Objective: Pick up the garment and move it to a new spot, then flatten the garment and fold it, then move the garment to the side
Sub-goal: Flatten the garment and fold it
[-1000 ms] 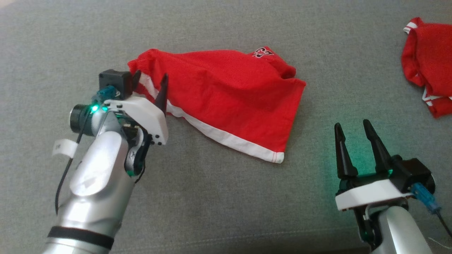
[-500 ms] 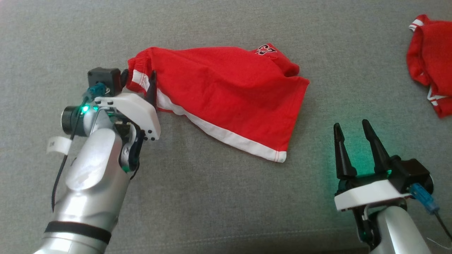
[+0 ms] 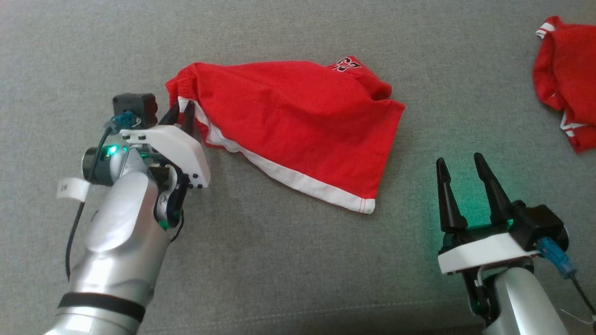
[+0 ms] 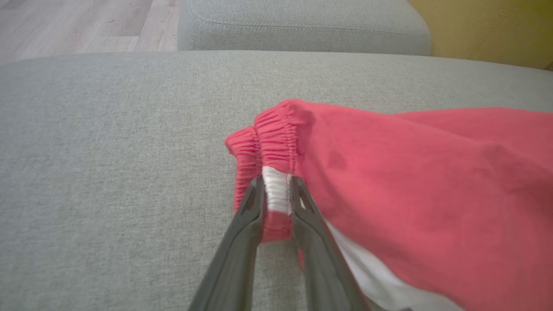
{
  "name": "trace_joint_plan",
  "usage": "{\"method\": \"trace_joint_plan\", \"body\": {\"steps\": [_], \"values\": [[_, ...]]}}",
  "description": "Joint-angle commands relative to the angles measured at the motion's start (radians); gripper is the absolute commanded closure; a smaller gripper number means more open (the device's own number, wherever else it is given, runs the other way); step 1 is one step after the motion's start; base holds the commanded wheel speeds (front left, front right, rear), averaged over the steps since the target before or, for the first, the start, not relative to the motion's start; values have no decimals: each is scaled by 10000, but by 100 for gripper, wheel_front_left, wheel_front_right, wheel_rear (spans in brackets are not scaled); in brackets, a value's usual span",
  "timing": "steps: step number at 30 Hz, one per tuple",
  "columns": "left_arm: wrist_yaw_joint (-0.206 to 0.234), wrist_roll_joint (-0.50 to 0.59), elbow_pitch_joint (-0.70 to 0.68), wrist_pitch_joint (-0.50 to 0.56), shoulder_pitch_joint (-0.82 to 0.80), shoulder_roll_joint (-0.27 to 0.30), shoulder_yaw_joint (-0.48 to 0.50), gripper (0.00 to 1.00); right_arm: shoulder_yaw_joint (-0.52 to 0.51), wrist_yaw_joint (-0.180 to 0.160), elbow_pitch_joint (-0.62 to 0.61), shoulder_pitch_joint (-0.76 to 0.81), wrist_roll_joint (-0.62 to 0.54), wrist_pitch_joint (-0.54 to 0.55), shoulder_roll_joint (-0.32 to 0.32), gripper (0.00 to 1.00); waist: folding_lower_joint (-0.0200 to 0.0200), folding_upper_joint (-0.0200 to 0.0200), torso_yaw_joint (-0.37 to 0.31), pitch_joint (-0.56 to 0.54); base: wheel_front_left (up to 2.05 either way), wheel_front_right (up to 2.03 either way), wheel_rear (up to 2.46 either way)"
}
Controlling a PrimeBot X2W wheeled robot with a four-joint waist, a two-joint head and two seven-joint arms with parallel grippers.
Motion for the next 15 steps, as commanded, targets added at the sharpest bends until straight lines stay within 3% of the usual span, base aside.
{"method": "trace_joint_plan", "body": {"steps": [1,2,4,15], "values": [[-69,-36,-256,17,-372,352,323,71,244,65,-251,-214,76,-158,-47,0,0,0,-2,-23,0,0,0],[-98,-54,-245,52,-354,355,301,73,249,65,-250,-212,81,-161,-47,0,0,0,-2,-39,0,0,0],[-156,-105,-272,3,-325,355,292,100,291,65,-258,-205,85,-166,-47,0,0,0,6,-74,0,0,0],[-102,-509,-975,-771,631,448,565,100,1587,65,-112,204,120,111,-47,0,0,0,188,-407,0,0,0]]}}
